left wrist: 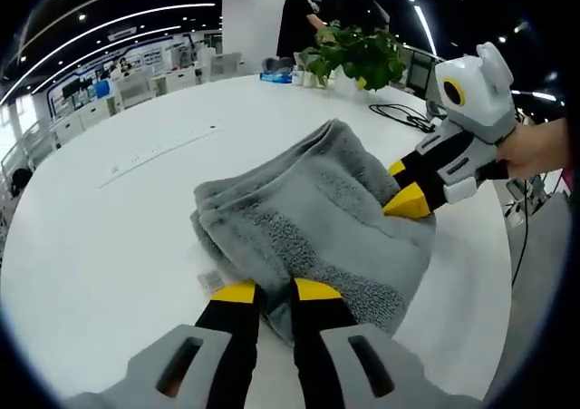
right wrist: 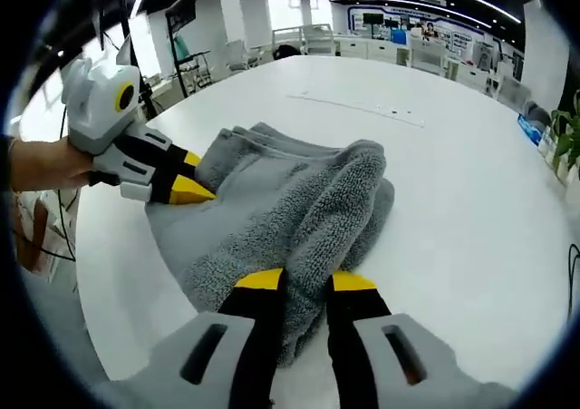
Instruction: Fold the towel on the table until its edges align and the towel forms a compact rectangular stack.
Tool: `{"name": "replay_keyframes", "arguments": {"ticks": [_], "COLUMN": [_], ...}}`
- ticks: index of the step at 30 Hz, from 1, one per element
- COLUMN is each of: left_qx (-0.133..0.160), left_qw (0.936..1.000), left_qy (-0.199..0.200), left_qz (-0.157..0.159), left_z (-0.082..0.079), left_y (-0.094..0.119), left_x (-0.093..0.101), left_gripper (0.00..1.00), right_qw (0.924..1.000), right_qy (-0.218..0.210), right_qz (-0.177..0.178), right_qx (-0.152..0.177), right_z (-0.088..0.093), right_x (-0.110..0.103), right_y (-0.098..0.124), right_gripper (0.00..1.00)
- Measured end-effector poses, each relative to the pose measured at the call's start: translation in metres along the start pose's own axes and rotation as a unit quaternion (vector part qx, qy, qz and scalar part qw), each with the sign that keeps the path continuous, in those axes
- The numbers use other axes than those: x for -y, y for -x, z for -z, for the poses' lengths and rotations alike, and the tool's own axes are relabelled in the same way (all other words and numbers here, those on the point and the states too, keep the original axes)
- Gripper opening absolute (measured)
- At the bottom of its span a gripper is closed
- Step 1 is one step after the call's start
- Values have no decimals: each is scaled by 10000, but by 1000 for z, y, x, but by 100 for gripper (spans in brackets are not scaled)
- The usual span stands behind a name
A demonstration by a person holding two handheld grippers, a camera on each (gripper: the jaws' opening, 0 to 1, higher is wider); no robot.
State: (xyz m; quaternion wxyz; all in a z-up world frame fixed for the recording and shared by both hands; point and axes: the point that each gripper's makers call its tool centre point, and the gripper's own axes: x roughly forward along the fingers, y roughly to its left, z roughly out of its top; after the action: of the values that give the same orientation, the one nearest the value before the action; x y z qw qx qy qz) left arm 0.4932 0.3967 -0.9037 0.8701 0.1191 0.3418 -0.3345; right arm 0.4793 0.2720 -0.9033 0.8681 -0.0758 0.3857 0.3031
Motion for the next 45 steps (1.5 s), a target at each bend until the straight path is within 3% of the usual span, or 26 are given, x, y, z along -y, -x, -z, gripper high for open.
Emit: {"name": "replay_keyframes", "arguments": {"ticks": [5, 8, 11, 16, 20, 23, 33, 45], "left_qx": [-44, -9, 163, 509, 677, 709, 746, 961], "left_qw": [9999, 9995, 9986, 9962, 9951, 9952, 9955, 9941], "left_qy": [-76, -82, -220, 65, 278, 162, 97, 216], "left_qz": [-138, -290, -452, -705, -658, -651, -584, -457], "left_z": [-1, -3, -9, -19, -27, -28, -15, -8], "left_y": [2, 5, 12, 30, 43, 51, 78, 109], "left_x": [2, -2, -3, -9, -6, -2, 23, 52], "left_gripper": [14, 17, 17, 21, 27, 32, 44, 48], "right_qw": [9996, 9996, 9981, 9969, 9965, 9960, 9949, 9934], "right_qy": [218, 102, -46, -48, 96, 43, -15, 82], "right_qz": [118, 146, 180, 101, 58, 24, 11, -210], "right_qx": [101, 212, 583, 774, 830, 896, 1004, 1122], "right_z": [-3, -7, -16, -20, -20, -21, -8, 11], "right_x": [0, 4, 6, 3, 0, -2, -12, -40], "right_y": [4, 8, 16, 29, 39, 48, 76, 114], "right_gripper": [19, 21, 24, 31, 33, 35, 44, 50]}}
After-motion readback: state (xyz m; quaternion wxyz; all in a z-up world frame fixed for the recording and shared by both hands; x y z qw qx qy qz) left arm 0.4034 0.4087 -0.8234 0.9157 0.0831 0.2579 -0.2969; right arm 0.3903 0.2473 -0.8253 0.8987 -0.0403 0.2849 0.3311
